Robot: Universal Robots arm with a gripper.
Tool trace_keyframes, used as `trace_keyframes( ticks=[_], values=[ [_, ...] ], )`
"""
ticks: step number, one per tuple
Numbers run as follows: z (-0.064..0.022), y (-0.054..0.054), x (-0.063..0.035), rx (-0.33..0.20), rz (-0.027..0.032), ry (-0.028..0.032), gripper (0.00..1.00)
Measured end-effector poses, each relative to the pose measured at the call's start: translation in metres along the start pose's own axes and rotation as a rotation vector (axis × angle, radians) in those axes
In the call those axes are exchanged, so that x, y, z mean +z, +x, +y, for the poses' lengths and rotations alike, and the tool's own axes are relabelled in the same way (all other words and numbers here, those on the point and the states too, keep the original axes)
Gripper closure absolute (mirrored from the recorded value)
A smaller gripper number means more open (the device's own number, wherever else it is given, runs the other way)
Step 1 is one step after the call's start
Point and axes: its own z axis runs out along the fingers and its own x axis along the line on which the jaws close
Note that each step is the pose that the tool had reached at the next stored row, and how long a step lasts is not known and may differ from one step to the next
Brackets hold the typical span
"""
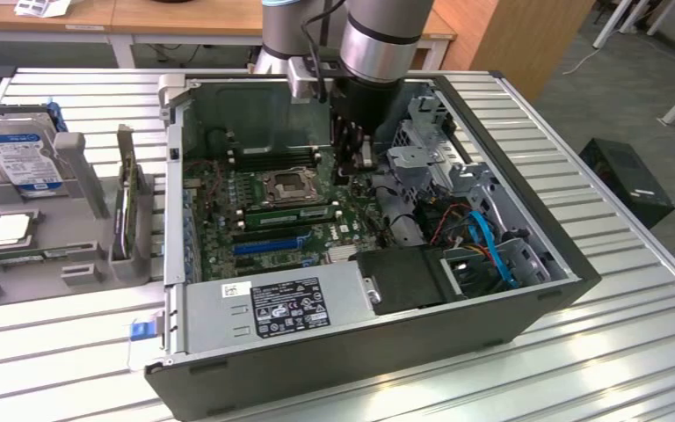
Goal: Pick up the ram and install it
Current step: 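Press down the ram until it locks into place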
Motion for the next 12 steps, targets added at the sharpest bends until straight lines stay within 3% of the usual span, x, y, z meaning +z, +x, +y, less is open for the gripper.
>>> trace_keyframes(
  ticks=[12],
  values=[
    [0.0000, -0.0032, 0.0009, 0.000, 0.0002, -0.0001, 0.89]
  ],
)
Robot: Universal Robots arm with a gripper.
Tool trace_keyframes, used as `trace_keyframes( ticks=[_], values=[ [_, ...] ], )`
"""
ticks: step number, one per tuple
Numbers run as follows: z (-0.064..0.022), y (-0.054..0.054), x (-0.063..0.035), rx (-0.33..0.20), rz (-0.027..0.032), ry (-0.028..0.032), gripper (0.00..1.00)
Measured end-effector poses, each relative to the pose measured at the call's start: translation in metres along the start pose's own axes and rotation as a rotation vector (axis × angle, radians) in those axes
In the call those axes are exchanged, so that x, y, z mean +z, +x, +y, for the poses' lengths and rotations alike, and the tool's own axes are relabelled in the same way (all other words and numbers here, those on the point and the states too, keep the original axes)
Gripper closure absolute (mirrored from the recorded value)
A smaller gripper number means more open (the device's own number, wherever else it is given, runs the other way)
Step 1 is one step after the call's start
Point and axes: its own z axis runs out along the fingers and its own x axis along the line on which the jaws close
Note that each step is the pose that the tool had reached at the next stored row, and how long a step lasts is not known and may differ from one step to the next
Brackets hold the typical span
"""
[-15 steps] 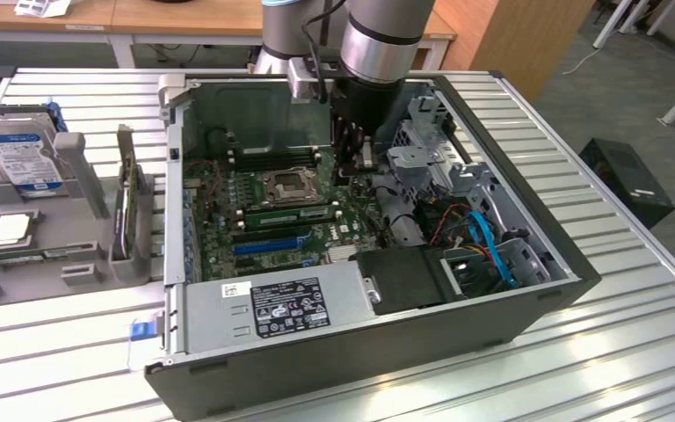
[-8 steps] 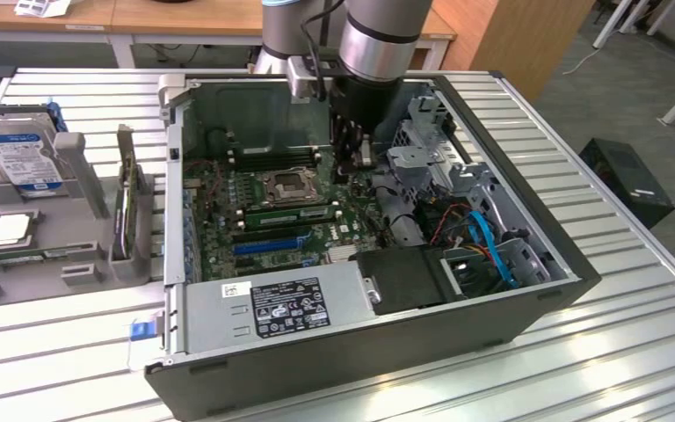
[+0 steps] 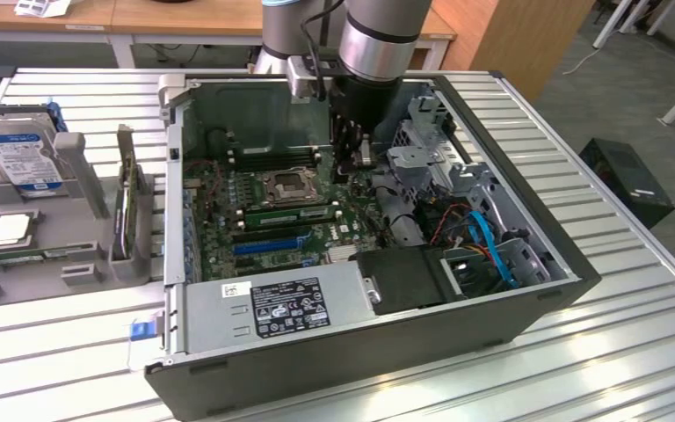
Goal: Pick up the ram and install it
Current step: 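Press down the ram until it locks into place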
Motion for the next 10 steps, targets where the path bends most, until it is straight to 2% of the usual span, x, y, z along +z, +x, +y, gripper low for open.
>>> trace_keyframes(
  ticks=[10],
  values=[
    [-0.0003, 0.0002, 0.0079, 0.000, -0.0001, 0.0000, 0.89]
  ],
)
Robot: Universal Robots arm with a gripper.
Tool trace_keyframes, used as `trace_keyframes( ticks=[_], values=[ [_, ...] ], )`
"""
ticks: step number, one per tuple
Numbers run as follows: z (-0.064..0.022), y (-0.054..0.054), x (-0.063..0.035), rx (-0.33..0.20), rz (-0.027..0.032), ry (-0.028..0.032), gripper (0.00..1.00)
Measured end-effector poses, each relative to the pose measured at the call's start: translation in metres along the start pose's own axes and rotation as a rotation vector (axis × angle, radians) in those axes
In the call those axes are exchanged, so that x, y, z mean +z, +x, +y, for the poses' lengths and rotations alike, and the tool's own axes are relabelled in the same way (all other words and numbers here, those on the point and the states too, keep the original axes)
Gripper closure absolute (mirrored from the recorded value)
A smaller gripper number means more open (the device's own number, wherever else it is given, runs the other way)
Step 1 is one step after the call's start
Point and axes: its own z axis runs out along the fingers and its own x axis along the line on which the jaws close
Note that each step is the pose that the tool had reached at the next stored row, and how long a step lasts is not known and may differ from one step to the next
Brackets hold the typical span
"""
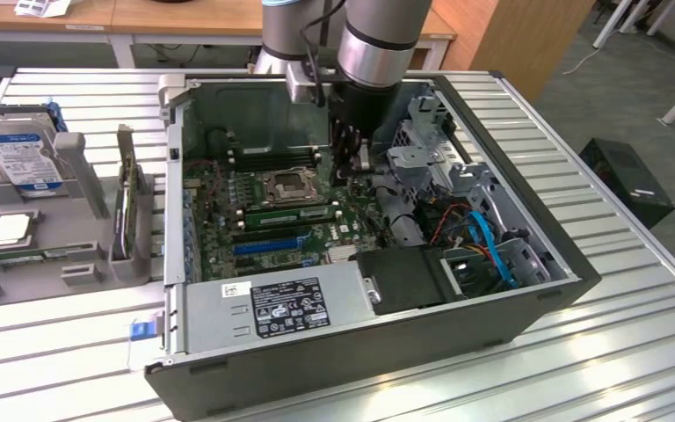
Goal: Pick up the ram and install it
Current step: 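Press down the ram until it locks into place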
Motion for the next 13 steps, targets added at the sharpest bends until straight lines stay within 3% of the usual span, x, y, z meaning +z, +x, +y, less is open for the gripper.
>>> trace_keyframes(
  ticks=[13],
  values=[
    [-0.0008, 0.000, 0.0171, 0.000, 0.0000, 0.0000, 0.89]
  ],
)
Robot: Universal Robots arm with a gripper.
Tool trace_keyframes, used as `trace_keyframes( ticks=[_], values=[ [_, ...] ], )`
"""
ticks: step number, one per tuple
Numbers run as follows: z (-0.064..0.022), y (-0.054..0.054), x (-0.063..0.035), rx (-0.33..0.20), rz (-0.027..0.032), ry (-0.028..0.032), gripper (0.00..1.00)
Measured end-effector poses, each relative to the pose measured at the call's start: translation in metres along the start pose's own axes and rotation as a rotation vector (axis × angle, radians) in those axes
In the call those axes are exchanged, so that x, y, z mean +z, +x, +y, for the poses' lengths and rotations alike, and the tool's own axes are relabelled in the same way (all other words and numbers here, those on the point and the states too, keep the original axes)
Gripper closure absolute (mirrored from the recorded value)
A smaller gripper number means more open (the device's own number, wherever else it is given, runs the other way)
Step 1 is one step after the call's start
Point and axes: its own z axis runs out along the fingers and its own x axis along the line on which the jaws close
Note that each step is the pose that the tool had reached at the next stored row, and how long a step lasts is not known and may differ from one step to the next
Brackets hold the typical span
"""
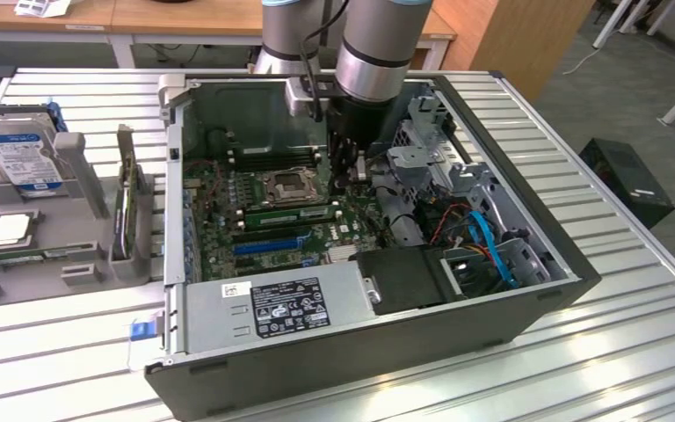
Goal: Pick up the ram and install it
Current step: 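Press down the ram until it locks into place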
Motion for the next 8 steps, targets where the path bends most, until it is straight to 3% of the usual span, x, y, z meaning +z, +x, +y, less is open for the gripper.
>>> trace_keyframes(
  ticks=[8],
  values=[
    [-0.0004, 0.0002, 0.0078, 0.000, 0.0000, 0.0000, 0.89]
  ],
)
